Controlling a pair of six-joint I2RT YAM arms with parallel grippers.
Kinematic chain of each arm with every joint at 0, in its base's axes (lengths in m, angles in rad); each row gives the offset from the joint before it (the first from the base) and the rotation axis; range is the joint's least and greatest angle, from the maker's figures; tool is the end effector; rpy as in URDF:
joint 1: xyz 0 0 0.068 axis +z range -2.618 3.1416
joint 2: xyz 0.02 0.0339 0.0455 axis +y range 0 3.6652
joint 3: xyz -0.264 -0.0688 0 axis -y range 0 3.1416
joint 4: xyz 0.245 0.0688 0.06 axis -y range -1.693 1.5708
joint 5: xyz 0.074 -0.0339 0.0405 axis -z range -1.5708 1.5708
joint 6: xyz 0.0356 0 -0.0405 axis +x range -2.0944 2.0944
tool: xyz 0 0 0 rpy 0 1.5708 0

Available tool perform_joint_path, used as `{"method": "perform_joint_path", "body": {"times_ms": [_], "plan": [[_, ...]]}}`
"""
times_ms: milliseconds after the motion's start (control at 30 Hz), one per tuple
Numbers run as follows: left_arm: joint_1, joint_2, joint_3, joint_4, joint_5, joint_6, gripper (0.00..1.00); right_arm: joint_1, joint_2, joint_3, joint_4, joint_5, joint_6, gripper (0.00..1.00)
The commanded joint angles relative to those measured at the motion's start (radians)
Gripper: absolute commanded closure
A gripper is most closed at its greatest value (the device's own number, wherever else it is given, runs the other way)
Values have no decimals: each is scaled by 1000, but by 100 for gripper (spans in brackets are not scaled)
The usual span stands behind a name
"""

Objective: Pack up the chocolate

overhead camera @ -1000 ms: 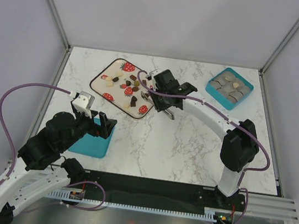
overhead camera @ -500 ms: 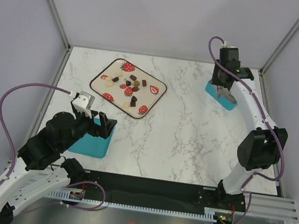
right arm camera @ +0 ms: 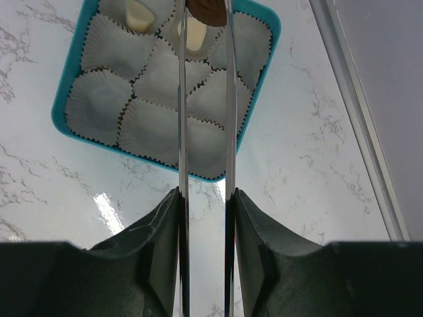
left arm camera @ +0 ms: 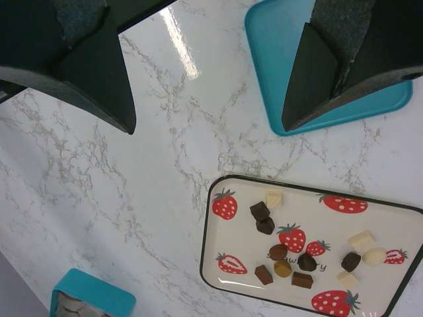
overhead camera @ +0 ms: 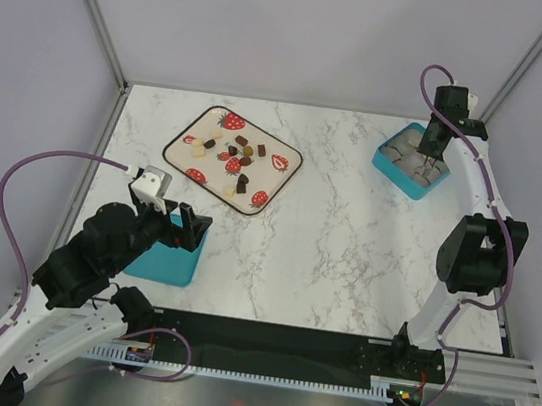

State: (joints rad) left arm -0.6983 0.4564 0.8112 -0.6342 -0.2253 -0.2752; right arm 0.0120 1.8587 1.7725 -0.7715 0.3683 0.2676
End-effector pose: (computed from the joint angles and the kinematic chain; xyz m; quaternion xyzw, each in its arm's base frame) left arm 0.0790 -0.0559 0.3412 0.1005 0.7901 -0.2003 0.5705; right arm 0.4145 -0.0078 0.3242 0.1808 0.9056 -0.1221 0.3637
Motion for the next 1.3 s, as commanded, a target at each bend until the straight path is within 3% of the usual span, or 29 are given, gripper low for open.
{"method": "perform_joint_path", "body": {"times_ms": [0,633,1267], "plan": [[-4,2,-7,19,7,37,0,-35,17,13,5,21,16,58],[-4,5,-7,21,6,37,0,-50,97,-61,57,87,28,57],[-4,4,-9,21,4,37,0,-52,91,-53,55,60,28,52]]}}
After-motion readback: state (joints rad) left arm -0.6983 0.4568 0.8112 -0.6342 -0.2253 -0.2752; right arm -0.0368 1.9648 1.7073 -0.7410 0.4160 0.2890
